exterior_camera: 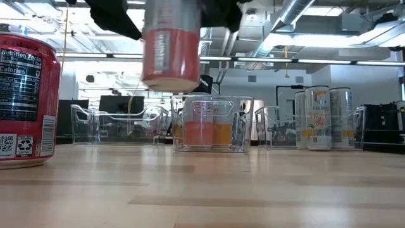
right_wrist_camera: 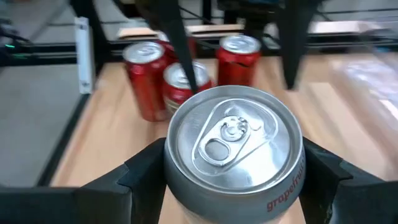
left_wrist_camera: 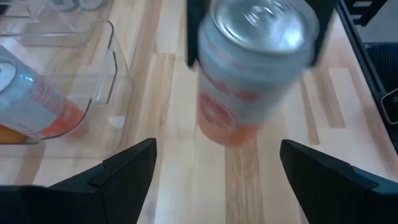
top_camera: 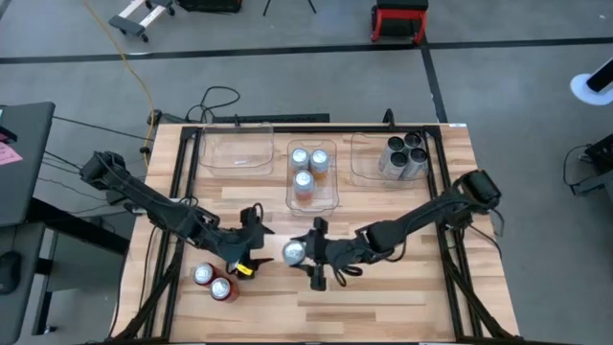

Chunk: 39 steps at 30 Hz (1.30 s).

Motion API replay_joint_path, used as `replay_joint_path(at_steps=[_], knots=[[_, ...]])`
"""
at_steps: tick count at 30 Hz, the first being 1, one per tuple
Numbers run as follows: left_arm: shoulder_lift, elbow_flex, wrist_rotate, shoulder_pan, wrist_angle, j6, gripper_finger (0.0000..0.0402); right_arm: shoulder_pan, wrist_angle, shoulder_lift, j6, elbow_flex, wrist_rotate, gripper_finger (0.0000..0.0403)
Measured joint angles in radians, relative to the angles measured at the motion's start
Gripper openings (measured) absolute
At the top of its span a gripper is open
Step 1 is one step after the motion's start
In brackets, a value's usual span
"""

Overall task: Sort soda cans
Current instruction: Put the orange and white soda can in the middle transparent bin

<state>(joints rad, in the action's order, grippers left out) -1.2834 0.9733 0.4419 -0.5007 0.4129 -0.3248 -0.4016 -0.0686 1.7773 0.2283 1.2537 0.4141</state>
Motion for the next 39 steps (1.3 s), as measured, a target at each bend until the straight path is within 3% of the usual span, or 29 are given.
replay_joint_path(at_steps=[7, 13, 18, 25, 31, 39], knots=[[0.041, 0.000, 0.000, -0.001, 0.035, -0.005, 0.0335, 0.021, 0.152, -0.141, 0.000, 0.000, 0.103, 0.0273], [0.061, 0.000, 0.063, -0.001, 0.107, -0.028, 0.0335, 0.047, 0.217, -0.237, -0.015, -0.001, 0.189, 0.0273], [0.061, 0.000, 0.092, -0.001, 0.098, -0.004, 0.0335, 0.146, 0.292, -0.328, -0.027, 0.002, 0.203, 0.0273], [0.061, 0.000, 0.093, -0.001, 0.097, -0.002, 0.0335, 0.298, 0.449, -0.335, 0.010, -0.012, 0.159, 0.0273], [0.060, 0.000, 0.098, -0.001, 0.097, 0.007, 0.0335, 0.434, 0.327, -0.337, 0.035, -0.150, -0.015, 0.0273], [0.061, 0.000, 0.099, -0.001, 0.103, 0.007, 0.0335, 0.503, 0.030, -0.294, 0.034, -0.334, -0.072, 0.0273]])
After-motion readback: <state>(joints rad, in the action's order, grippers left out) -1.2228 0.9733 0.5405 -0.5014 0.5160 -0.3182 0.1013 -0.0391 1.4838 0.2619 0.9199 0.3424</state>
